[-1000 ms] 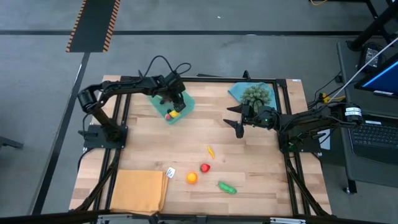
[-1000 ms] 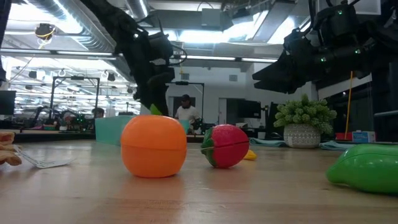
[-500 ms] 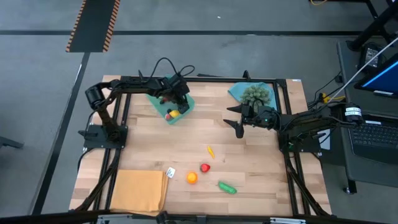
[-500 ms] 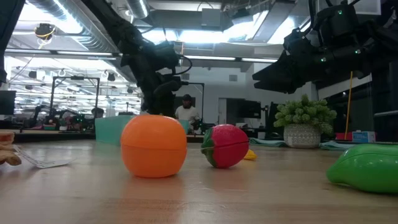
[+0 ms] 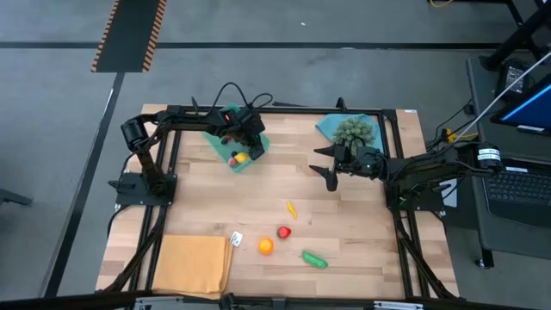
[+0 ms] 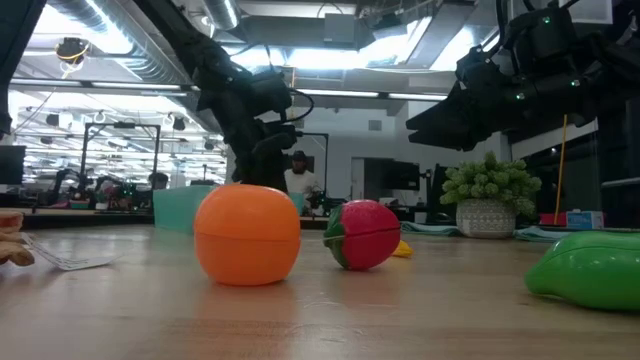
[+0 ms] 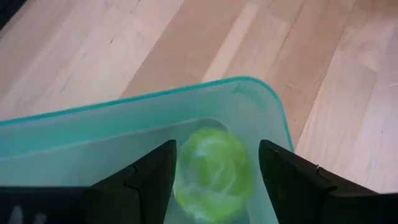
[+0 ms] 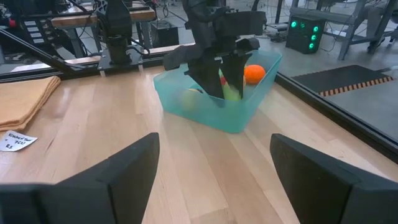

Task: Pick and placing Produce into tupperware
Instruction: Put the green cabbage into the blue bin, then put the yellow corn into the blue bin

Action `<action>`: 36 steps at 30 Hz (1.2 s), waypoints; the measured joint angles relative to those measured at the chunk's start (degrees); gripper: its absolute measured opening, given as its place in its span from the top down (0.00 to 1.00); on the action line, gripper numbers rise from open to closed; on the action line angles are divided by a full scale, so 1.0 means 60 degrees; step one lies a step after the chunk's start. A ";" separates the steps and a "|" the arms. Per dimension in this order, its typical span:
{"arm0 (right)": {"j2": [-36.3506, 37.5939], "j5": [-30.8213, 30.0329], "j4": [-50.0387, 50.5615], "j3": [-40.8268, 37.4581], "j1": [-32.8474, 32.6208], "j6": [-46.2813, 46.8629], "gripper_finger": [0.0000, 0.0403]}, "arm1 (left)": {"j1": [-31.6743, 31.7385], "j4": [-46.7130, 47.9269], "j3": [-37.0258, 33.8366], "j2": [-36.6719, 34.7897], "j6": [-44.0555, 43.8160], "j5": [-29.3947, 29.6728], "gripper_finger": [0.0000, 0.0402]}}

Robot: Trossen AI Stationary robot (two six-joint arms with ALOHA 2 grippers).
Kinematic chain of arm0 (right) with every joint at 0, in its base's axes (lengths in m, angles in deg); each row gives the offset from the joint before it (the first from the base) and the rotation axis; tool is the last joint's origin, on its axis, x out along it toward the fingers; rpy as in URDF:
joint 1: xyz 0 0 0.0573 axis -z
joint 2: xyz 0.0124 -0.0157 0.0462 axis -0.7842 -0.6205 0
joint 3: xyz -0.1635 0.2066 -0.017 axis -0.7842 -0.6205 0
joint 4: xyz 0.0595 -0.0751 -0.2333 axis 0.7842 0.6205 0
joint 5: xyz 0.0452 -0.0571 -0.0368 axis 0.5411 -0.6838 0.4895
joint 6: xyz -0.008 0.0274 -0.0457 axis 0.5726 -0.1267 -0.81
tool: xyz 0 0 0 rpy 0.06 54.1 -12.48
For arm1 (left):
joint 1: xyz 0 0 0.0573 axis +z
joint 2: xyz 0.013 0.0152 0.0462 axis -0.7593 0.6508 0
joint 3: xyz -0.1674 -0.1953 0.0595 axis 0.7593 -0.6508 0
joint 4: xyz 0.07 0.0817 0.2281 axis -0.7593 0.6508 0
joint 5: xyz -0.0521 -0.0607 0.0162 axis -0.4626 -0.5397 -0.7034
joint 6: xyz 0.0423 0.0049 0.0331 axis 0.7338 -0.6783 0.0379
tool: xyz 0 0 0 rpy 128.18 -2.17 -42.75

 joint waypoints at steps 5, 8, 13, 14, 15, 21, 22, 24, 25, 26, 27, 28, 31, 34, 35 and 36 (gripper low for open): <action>0.0000 0.0000 -0.0004 0.0000 -0.0001 -0.0001 0.23 | -0.0036 0.0086 0.0000 0.0004 0.0107 0.0001 0.45; 0.0000 0.0000 -0.0004 0.0000 -0.0004 -0.0004 0.23 | -0.0080 0.0087 0.0000 0.0004 0.0237 0.0025 0.46; 0.0000 0.0000 0.0000 0.0000 0.0000 -0.0005 0.23 | -0.0076 0.0103 0.0000 0.0004 0.0260 0.0023 0.45; 0.0000 0.0001 0.0000 0.0000 -0.0001 -0.0007 0.23 | -0.0076 0.0128 0.0000 -0.0010 0.0286 0.0025 0.45; 0.0000 0.0000 0.0000 0.0000 -0.0002 -0.0010 0.23 | -0.0076 0.0228 -0.0004 -0.0071 0.0369 0.0025 0.45; 0.0000 0.0000 0.0025 0.0000 0.0000 -0.0268 0.23 | -0.0076 0.0524 -0.0004 -0.1023 0.0741 0.0018 0.45; 0.0000 0.0000 0.0044 0.0000 -0.0004 -0.0389 0.23 | -0.0076 0.0522 -0.0004 -0.1269 0.0743 0.0018 0.46; 0.0000 -0.0004 0.0136 0.0004 -0.0002 -0.0553 0.23 | -0.0076 0.0595 -0.0004 -0.1827 0.0747 0.0018 0.46; 0.0000 -0.0004 0.0206 0.0004 -0.0001 -0.0551 0.23 | -0.0076 0.0590 -0.0004 -0.2114 0.0761 0.0015 0.46; 0.0000 -0.0003 0.0272 0.0004 -0.0004 -0.0544 0.23 | -0.0080 0.0657 -0.0004 -0.2406 0.0761 0.0015 0.46; 0.0000 -0.0001 0.0308 0.0004 -0.0002 -0.0538 0.23 | -0.0080 0.0711 -0.0004 -0.2707 0.0761 0.0015 0.45; 0.0000 -0.0004 0.0334 0.0004 0.0000 -0.0535 0.23 | -0.0080 0.0701 -0.0004 -0.3005 0.0761 0.0015 0.45; 0.0000 0.0000 0.0423 0.0004 -0.0003 -0.0529 0.23 | -0.0202 0.0776 -0.0034 -0.3841 0.0804 0.0019 0.44; 0.0000 -0.0002 0.0443 0.0004 0.0000 -0.0543 0.23 | -0.0542 0.0726 -0.0385 -0.4749 0.1152 0.0005 0.45; 0.0000 -0.0001 0.0444 0.0004 0.0000 -0.0543 0.23 | -0.0682 0.0655 -0.0574 -0.5072 0.1166 -0.0009 0.45; 0.0000 -0.0001 0.0444 0.0004 -0.0001 -0.0547 0.23 | -0.0819 0.0550 -0.0793 -0.5387 0.1166 -0.0012 0.45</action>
